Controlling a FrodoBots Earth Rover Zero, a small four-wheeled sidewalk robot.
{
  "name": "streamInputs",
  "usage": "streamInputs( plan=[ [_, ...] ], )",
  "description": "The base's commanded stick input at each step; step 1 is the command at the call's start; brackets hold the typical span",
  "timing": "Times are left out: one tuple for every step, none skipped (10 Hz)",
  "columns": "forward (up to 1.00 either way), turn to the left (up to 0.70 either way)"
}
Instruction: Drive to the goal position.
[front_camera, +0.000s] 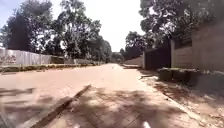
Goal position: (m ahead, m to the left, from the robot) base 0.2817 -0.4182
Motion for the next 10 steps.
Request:
streamInputs(
  plan=[
    [0.7,0.0],
    [0.7,0.0],
    [0.7,0.0],
    [0.7,0.0],
    [0.7,0.0],
    [0.7,0.0],
    [0.7,0.0],
    [0.7,0.0],
    [0.7,0.0],
    [0.7,0.0]
  ],
)
